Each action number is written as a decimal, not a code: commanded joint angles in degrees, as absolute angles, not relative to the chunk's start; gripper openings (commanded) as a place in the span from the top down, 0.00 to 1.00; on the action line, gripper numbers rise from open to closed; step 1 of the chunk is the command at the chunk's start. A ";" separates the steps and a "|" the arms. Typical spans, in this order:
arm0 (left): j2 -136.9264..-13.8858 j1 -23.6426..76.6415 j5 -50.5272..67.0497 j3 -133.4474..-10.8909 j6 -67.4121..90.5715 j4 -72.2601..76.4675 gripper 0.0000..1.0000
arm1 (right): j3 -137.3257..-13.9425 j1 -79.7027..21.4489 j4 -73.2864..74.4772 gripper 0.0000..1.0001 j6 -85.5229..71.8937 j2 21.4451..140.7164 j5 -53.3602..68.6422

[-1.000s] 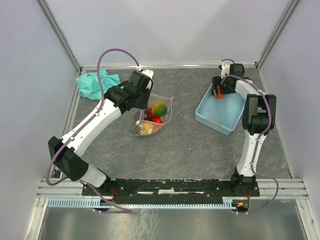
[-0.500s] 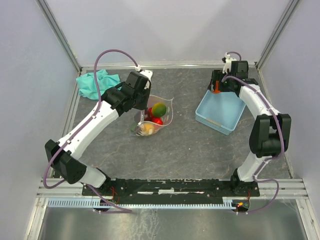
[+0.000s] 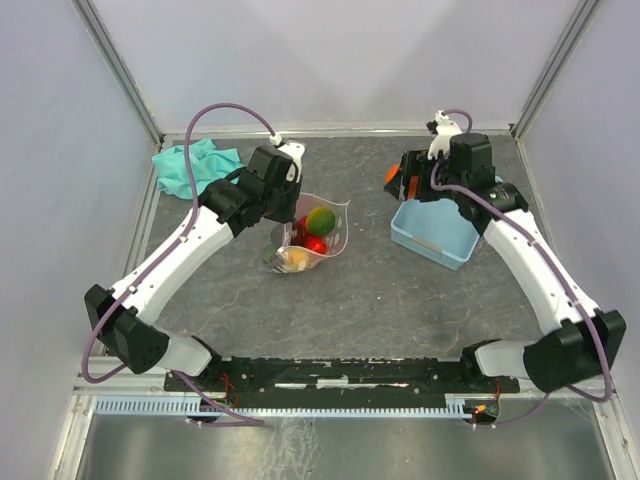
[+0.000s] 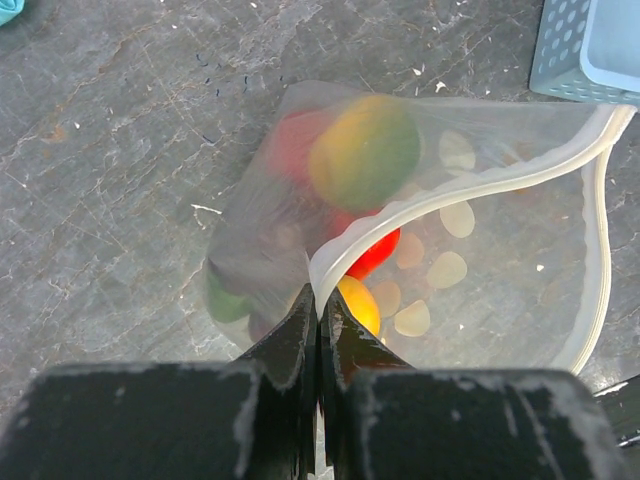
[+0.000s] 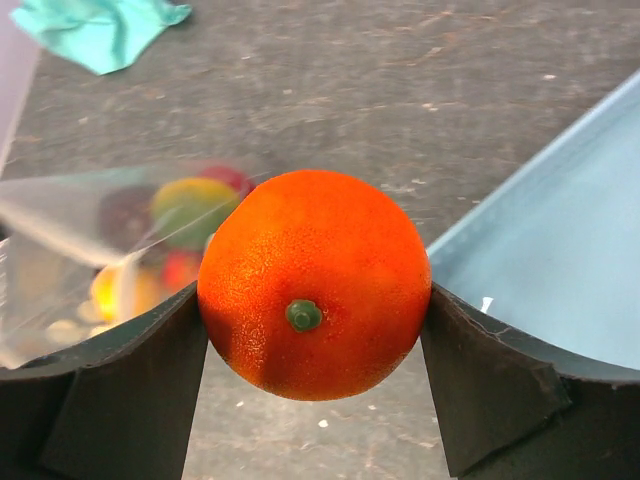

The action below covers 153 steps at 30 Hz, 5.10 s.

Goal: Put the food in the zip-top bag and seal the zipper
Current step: Pick up the fake fruit from the bin, then place the fake fruit in the zipper food storage bag, then zip the zipper food storage bag at the center of the board.

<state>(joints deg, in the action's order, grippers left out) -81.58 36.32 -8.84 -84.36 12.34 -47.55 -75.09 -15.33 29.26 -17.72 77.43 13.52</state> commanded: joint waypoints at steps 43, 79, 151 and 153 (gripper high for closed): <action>-81.33 36.03 -3.09 -84.73 12.22 -41.75 0.97 | -67.66 -44.57 9.48 0.05 -18.55 79.74 5.85; -80.70 36.10 -0.71 -83.85 12.47 -41.20 0.97 | -66.65 -44.49 21.45 0.79 -33.86 79.09 -12.24; -47.70 28.02 13.82 -35.24 13.08 8.81 0.97 | -79.60 -37.05 39.57 0.97 -38.87 76.57 -15.41; -46.76 27.95 13.00 -35.86 11.12 6.95 0.97 | -79.48 -35.67 39.85 0.96 -38.19 76.11 -14.66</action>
